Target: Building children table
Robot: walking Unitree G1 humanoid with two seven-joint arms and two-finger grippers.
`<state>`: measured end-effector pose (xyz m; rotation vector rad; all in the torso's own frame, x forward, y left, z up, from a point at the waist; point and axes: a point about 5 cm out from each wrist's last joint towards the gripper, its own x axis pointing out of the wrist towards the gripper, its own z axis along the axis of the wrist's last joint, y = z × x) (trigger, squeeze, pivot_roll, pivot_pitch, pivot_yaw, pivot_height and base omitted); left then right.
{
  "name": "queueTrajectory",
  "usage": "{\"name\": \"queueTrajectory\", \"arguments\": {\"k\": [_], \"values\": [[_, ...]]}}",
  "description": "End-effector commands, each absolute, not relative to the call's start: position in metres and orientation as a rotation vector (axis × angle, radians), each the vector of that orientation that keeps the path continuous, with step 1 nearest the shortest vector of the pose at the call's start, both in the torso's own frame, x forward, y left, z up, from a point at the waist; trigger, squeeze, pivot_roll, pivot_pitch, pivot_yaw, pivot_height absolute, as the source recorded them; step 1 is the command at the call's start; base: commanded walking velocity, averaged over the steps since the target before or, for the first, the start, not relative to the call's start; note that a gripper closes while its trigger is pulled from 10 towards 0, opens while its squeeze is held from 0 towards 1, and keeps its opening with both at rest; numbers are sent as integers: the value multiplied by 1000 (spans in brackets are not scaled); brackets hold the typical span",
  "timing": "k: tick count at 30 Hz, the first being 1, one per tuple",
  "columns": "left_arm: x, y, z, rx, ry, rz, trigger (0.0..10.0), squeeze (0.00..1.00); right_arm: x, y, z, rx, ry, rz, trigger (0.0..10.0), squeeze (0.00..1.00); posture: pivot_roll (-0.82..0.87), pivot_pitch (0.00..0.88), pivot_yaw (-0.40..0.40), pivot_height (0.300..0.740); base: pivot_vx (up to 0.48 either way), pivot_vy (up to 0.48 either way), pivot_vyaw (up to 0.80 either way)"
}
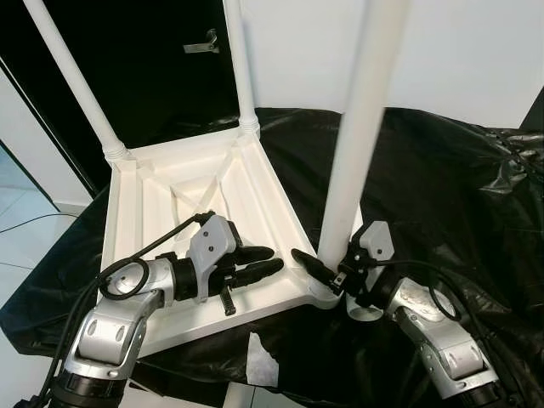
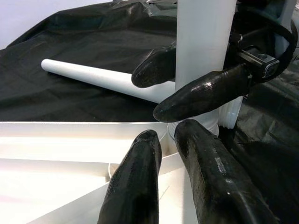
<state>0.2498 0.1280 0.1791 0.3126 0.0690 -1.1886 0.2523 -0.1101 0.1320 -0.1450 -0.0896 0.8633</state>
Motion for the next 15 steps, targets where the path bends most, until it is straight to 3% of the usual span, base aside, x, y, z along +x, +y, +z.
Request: {"name": "queueTrajectory", "arguments": {"k": [1, 11, 13, 15], "values": [[255, 132, 183, 319, 45, -1091, 10000, 0, 243, -110, 97, -175, 92, 894, 10000, 0, 33, 0, 52, 740, 0, 0, 0], [254, 133, 183, 319, 45, -1087, 10000, 0, 245, -111, 98, -130, 91, 838, 10000, 0, 35, 0, 49, 740, 0, 0, 0], [254, 133, 183, 318, 43, -1087, 10000, 0, 254, -112, 103, -156, 61, 682, 10000, 0, 35, 0, 46, 740, 0, 0, 0], [254, 133, 183, 319, 42, -1086, 10000, 0, 255, -111, 105, -164, 48, 649, 10000, 0, 35, 0, 46, 740, 0, 0, 0]]}}
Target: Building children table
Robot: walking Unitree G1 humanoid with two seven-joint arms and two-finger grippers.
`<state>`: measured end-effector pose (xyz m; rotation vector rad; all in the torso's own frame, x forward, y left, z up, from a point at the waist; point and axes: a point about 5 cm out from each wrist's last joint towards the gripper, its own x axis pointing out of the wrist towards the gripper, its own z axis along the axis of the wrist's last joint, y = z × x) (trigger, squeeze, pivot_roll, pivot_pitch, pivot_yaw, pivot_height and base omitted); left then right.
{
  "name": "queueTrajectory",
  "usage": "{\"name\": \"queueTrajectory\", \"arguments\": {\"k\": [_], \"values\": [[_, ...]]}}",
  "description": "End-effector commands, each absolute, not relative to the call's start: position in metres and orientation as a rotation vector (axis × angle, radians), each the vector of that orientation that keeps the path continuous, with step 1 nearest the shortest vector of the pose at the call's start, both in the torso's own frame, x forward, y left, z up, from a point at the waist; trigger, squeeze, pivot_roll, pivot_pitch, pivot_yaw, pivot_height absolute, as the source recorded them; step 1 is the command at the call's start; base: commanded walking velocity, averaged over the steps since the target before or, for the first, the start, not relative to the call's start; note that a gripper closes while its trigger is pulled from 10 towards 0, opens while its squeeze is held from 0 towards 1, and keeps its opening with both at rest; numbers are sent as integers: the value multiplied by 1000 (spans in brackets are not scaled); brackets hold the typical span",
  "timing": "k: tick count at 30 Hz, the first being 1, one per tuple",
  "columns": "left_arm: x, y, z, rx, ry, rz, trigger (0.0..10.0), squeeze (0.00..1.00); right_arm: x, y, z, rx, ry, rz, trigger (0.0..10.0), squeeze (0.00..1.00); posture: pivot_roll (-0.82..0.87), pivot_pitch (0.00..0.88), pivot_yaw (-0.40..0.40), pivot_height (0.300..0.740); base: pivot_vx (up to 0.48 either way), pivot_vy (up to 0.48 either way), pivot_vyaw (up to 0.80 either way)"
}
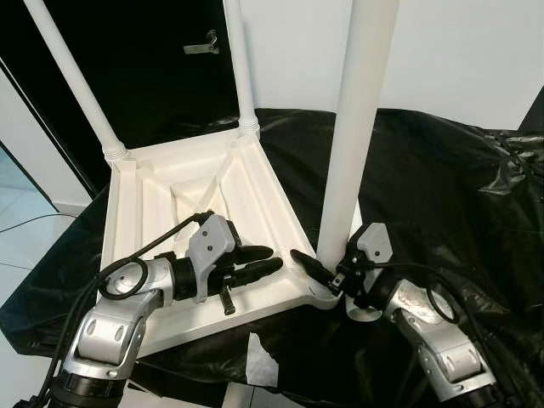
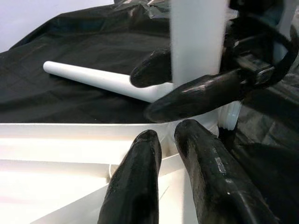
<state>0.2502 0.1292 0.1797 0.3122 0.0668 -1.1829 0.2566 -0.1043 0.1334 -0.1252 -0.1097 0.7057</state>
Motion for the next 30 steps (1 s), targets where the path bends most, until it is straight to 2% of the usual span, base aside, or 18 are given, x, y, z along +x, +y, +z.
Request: {"name": "queueTrajectory", "arguments": {"k": [1, 2, 5, 10, 19, 27, 28, 30], "values": [[255, 132, 184, 319, 41, -1086, 10000, 0, 260, -112, 106, -166, 40, 560, 10000, 0, 34, 0, 44, 740, 0, 0, 0], [255, 132, 184, 319, 41, -1086, 10000, 0, 260, -112, 106, -166, 40, 560, 10000, 0, 34, 0, 44, 740, 0, 0, 0], [255, 132, 184, 318, 38, -1082, 10000, 0, 269, -113, 108, -170, 39, 329, 10000, 0, 37, 0, 42, 740, 0, 0, 0], [254, 133, 184, 319, 37, -1078, 10000, 0, 270, -110, 109, -150, 27, 234, 10000, 0, 48, 0, 42, 740, 0, 0, 0], [253, 137, 185, 327, 41, -1072, 10000, 0, 263, -101, 110, -130, -5, 233, 10000, 0, 51, 0, 43, 740, 0, 0, 0], [256, 132, 187, 312, 28, -1071, 10000, 0, 266, -104, 138, -118, -146, 251, 10000, 0, 41, 0, 31, 740, 0, 0, 0], [257, 130, 187, 294, 26, -1075, 10000, 90, 269, -105, 148, -104, -171, 261, 10000, 0, 39, 0, 25, 740, 0, 0, 0], [258, 127, 188, 259, 28, -1079, 10000, 1000, 272, -106, 159, -111, -198, 289, 10000, 0, 38, 0, 16, 740, 0, 0, 0]]}}
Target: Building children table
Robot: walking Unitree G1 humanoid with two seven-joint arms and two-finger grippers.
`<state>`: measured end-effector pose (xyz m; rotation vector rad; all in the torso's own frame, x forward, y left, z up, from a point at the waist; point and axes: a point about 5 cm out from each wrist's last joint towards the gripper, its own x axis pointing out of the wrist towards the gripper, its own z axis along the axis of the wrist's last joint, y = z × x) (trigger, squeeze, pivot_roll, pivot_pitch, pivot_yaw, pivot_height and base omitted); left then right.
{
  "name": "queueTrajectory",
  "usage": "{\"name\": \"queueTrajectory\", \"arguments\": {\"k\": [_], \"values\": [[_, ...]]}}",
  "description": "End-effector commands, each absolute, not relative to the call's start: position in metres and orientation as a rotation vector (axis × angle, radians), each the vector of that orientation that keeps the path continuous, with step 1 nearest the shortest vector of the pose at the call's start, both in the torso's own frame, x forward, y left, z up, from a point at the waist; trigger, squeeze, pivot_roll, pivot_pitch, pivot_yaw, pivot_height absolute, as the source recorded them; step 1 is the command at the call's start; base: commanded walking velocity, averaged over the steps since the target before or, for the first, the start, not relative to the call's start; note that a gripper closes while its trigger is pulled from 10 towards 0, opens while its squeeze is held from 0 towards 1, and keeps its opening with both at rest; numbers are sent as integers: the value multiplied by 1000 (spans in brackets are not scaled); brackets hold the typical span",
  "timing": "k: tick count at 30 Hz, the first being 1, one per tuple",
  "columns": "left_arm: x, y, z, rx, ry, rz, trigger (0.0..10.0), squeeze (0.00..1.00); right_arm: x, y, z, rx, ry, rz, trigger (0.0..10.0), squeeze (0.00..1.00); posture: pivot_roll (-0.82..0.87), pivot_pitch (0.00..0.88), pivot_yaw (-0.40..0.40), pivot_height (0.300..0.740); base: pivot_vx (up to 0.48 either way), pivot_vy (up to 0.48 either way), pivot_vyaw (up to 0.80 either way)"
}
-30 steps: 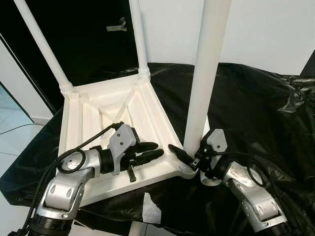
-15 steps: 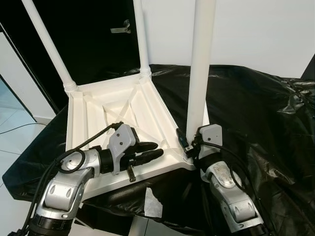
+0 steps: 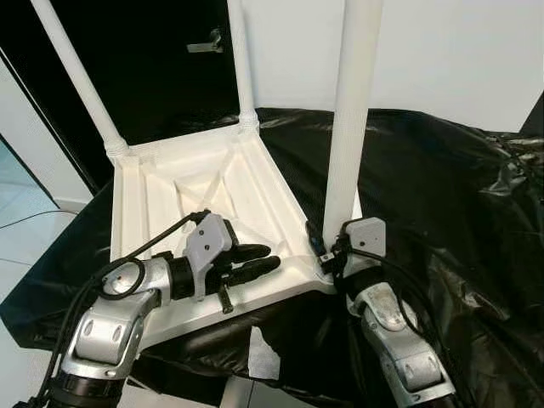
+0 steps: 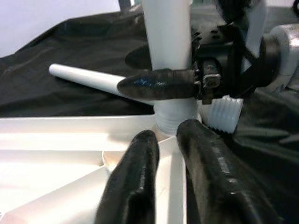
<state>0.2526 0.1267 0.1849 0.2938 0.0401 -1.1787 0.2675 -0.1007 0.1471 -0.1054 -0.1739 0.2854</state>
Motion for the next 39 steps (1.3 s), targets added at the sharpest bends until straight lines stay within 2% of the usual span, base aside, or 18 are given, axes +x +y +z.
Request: {"name": "queueTrajectory", "arguments": {"k": [1, 11, 12, 19, 22, 29, 32, 34, 39], "values": [[258, 127, 189, 236, 30, -1082, 10000, 1000, 272, -106, 162, -99, -199, 302, 10000, 0, 37, 0, 9, 740, 0, 0, 0], [261, 124, 194, 202, -15, -1058, 10000, 1000, 276, -99, 170, -83, -221, 370, 10000, 0, 40, 0, -17, 740, 0, 0, 0], [263, 124, 195, 202, -23, -1051, 10000, 0, 276, -96, 171, -71, -221, 395, 10000, 0, 42, 0, -20, 740, 0, 0, 0], [267, 125, 201, 184, -45, -1036, 10000, 0, 276, -94, 174, -52, -220, 469, 10000, 0, 37, 0, -21, 740, 0, 0, 0], [271, 124, 212, 133, -89, -1049, 10000, 0, 276, -101, 177, -81, -206, 578, 10000, 0, 27, 0, -20, 740, 0, 0, 0], [273, 116, 241, -28, -200, -1174, 10000, 0, 275, -113, 184, -131, -179, 800, 10000, 0, 18, 0, -21, 740, 0, 0, 0], [274, 115, 244, -37, -211, -1190, 10000, 0, 274, -114, 185, -130, -176, 824, 10000, 0, 18, 0, -21, 740, 0, 0, 0], [274, 111, 251, -52, -236, -1244, 10000, 0, 271, -110, 184, -168, -145, 943, 10000, 0, 17, 0, -23, 740, 0, 0, 0], [275, 102, 254, -36, -251, -1299, 10000, 0, 269, -109, 184, -201, -124, 1041, 10000, 0, 20, 0, -26, 740, 0, 0, 0]]}}
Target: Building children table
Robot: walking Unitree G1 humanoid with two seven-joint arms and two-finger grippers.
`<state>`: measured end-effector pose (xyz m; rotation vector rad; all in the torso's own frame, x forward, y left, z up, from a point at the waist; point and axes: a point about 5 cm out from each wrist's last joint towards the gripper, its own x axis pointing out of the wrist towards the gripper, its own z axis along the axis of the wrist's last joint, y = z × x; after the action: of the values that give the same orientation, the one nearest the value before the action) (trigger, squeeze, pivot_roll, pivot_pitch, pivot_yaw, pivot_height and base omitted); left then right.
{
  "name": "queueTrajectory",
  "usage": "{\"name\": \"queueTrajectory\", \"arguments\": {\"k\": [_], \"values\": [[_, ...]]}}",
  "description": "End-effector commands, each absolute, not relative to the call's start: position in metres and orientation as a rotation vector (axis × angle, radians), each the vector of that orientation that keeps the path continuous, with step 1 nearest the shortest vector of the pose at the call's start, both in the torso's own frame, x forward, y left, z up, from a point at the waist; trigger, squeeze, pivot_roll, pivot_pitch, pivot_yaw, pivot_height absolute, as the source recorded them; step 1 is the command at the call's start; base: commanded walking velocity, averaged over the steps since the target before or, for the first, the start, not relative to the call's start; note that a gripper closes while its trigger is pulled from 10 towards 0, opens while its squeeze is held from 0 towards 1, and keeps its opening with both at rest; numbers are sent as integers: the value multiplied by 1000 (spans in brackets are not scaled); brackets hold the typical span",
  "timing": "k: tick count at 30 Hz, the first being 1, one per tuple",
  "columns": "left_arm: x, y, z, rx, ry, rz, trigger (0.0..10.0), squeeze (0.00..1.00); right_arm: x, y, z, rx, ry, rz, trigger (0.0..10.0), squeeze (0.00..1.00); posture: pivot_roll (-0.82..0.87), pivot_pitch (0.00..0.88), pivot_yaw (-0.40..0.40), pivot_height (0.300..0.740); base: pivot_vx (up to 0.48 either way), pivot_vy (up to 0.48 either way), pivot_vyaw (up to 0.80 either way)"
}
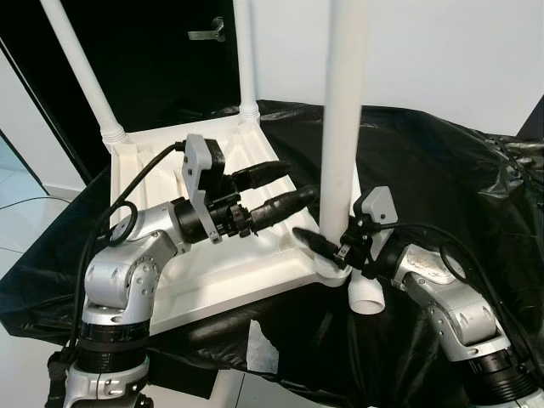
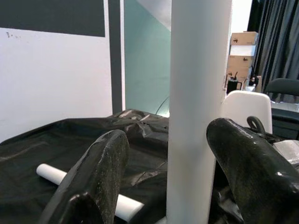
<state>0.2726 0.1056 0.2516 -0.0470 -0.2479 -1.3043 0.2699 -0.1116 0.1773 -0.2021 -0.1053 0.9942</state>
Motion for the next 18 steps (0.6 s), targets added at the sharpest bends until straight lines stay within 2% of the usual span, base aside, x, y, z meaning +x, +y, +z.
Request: {"name": "queueTrajectory", "arguments": {"k": [1, 10, 18], "values": [[274, 99, 256, -32, -256, -1317, 10000, 0, 269, -109, 184, -210, -118, 1069, 10000, 0, 21, 0, -26, 740, 0, 0, 0], [275, 86, 272, -18, -292, -1401, 10000, 0, 272, -112, 186, -271, -81, 1189, 10000, 0, 31, 0, -33, 740, 0, 0, 0], [270, 79, 274, 15, -293, -1453, 10000, 0, 275, -111, 188, -298, -75, 1222, 10000, 0, 31, 0, -31, 740, 0, 0, 0]]}}
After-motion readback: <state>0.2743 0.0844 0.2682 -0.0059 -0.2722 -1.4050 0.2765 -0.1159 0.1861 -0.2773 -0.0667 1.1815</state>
